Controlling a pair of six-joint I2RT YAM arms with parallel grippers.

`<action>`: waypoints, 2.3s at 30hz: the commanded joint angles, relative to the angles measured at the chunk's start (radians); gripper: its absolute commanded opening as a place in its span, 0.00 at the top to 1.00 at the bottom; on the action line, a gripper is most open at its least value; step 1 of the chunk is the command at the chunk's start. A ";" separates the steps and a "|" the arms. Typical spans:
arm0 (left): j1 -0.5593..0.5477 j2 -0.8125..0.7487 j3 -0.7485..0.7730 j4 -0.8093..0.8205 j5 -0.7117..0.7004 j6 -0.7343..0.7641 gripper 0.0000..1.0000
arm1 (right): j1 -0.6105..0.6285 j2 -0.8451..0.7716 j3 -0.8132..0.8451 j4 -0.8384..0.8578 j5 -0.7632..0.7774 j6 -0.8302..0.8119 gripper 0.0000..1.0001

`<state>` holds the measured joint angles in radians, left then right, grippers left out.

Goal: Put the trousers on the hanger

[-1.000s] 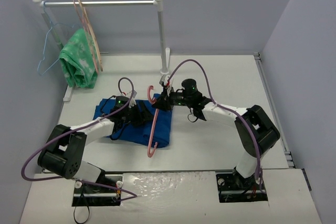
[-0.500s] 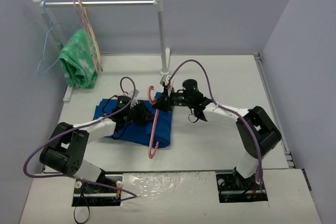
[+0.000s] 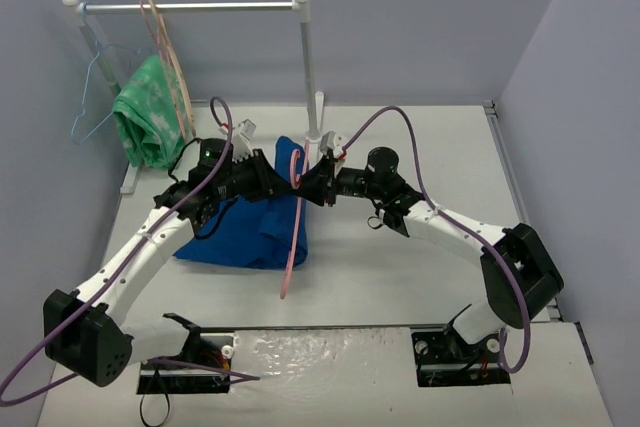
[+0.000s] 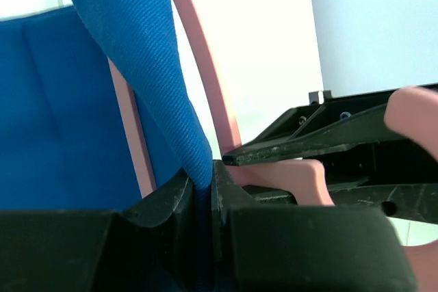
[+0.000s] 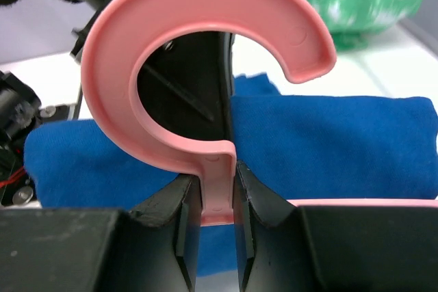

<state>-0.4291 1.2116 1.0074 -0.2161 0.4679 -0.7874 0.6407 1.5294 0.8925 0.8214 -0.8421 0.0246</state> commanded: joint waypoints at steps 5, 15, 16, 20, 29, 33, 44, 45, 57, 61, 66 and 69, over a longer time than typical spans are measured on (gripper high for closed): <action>-0.019 0.015 0.410 -0.141 -0.005 0.060 1.00 | -0.008 -0.083 0.055 0.083 -0.044 0.019 1.00; -0.025 0.101 0.698 -0.288 -0.014 0.098 1.00 | -0.026 -0.070 0.072 0.094 -0.063 0.027 1.00; -0.025 0.105 0.720 -0.295 -0.015 0.101 1.00 | -0.028 -0.068 0.071 0.094 -0.065 0.027 1.00; -0.024 0.124 0.765 -0.306 -0.013 0.102 1.00 | -0.038 -0.047 0.067 0.097 -0.073 0.025 1.00; -0.025 0.131 0.755 -0.226 0.023 0.034 1.00 | -0.041 0.024 0.083 0.154 -0.085 0.054 1.00; -0.025 0.127 0.778 -0.234 0.020 0.040 1.00 | -0.041 0.052 0.092 0.156 -0.092 0.054 1.00; -0.023 0.130 0.791 -0.241 0.026 0.040 1.00 | -0.043 0.114 0.098 0.189 -0.101 0.078 1.00; -0.023 0.128 0.788 -0.238 0.030 0.038 1.00 | -0.043 0.123 0.101 0.192 -0.103 0.081 1.00; -0.007 0.062 0.777 -0.322 -0.073 0.106 1.00 | -0.082 0.126 0.074 0.229 -0.118 0.107 1.00; 0.030 0.010 0.682 -0.352 -0.124 0.138 1.00 | -0.113 0.069 0.064 0.183 -0.120 0.089 1.00; 0.097 -0.064 0.531 -0.382 -0.210 0.178 1.00 | -0.152 -0.012 0.079 0.065 -0.117 0.021 1.00; 0.167 -0.113 0.355 -0.363 -0.247 0.182 1.00 | -0.177 -0.061 0.099 -0.022 -0.111 -0.015 1.00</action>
<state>-0.3357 1.1833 1.4847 -0.7055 0.2967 -0.6366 0.5009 1.5833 0.9494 0.8607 -0.9579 0.0829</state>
